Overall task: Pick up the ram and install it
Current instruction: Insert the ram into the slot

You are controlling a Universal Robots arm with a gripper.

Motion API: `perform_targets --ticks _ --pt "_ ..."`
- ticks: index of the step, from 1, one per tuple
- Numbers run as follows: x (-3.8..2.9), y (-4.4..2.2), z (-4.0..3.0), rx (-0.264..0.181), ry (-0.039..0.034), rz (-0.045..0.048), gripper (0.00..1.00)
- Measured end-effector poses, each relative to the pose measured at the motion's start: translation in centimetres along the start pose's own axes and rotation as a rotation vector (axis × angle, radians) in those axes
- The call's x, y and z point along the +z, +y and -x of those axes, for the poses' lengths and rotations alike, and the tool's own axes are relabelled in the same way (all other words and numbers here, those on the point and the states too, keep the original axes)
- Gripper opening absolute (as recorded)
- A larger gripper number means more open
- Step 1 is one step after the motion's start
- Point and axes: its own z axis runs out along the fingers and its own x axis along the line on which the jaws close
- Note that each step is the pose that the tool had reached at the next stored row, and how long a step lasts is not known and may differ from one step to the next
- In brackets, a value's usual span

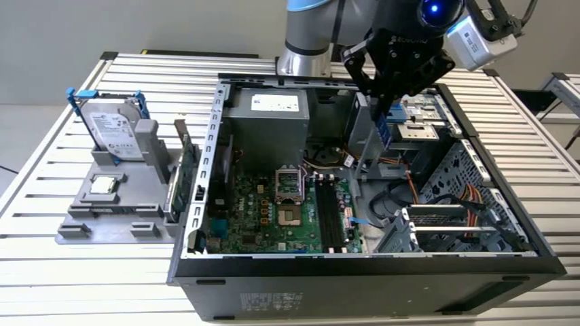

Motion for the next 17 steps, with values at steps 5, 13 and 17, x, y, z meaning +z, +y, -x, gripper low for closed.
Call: perform_targets --ticks 5,13,17 --pt "0.0 0.0 0.04 0.0 0.0 -0.0001 0.0" --pt "0.36 0.0 0.09 0.015 -0.0001 -0.0005 0.0" --pt "0.42 0.0 0.09 0.022 -0.0001 -0.0009 0.0"
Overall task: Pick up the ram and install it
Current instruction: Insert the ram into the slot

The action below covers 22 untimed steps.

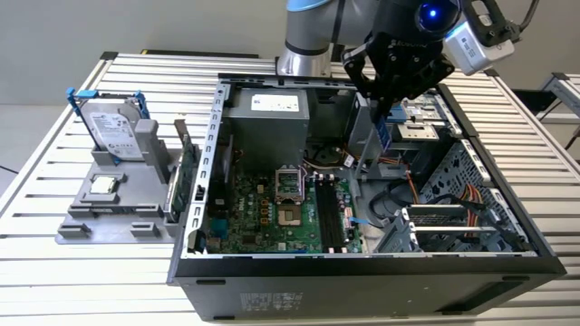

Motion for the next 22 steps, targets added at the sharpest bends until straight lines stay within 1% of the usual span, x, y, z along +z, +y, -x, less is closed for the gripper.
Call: perform_targets --ticks 22 --pt "0.54 0.0 -0.02 0.011 0.0 -0.0002 0.0"
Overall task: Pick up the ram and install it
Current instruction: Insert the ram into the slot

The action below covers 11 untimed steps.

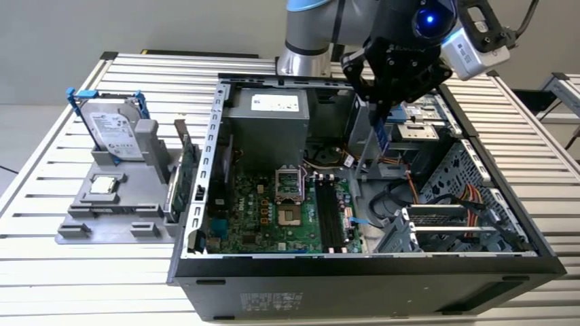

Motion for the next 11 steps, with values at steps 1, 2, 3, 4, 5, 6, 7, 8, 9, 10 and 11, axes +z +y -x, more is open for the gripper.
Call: perform_targets --ticks 1,2,3,4,5,6,7,8,9,10,11 --pt "0.03 0.0 0.0 0.001 0.0 0.0 0.0" --pt "0.05 0.0 0.0 0.001 0.0 0.0 0.0" --pt "0.08 0.0 0.0 0.002 0.0 -0.0001 0.0" --pt "0.1 0.0 0.0 0.003 0.0 0.0 0.0" --pt "0.13 0.0 -0.01 0.003 0.0 -0.0002 0.0" --pt "0.15 0.0 0.0 0.004 0.0 -0.0002 0.0" --pt "0.18 0.0 -0.01 0.004 -0.0001 -0.0001 0.0" --pt "0.21 0.0 -0.01 0.005 -0.0001 -0.0001 0.0" --pt "0.25 0.0 -0.01 0.006 -0.0001 -0.0001 0.0" --pt "0.28 0.0 -0.01 0.006 -0.0001 -0.0001 0.0" --pt "0.31 0.0 -0.01 0.007 -0.0001 -0.0002 0.0"
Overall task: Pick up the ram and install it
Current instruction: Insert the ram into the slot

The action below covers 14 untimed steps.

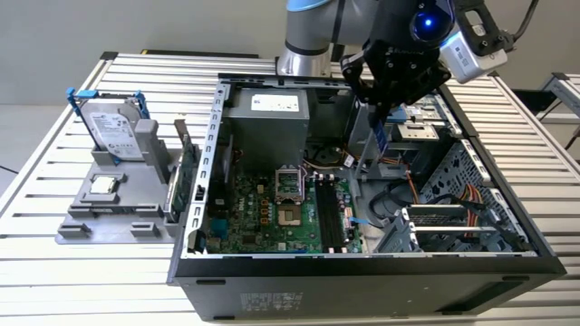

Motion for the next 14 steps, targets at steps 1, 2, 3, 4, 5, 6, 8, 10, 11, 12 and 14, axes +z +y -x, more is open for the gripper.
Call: perform_targets --ticks 1,2,3,4,5,6,8,10,11,12,14 --pt "0.03 0.0 0.0 0.0 0.0 0.0 0.0" --pt "0.06 0.0 0.0 0.001 0.0 -0.0001 0.0" --pt "0.1 0.0 0.0 0.002 0.0 0.0 0.0" --pt "0.13 0.0 0.0 0.002 0.0 0.0 0.0" --pt "0.16 0.0 0.0 0.003 0.0 -0.0001 0.0" --pt "0.19 0.0 -0.01 0.003 0.0 -0.0001 0.0" --pt "0.25 0.0 -0.01 0.004 0.0 -0.0002 0.0" --pt "0.31 0.0 -0.01 0.005 0.0 -0.0002 0.0" --pt "0.33 0.0 -0.01 0.005 0.0 -0.0003 0.0" --pt "0.35 0.0 -0.01 0.006 0.0 -0.0003 0.0" --pt "0.4 0.0 -0.01 0.007 0.0 -0.0003 0.0"
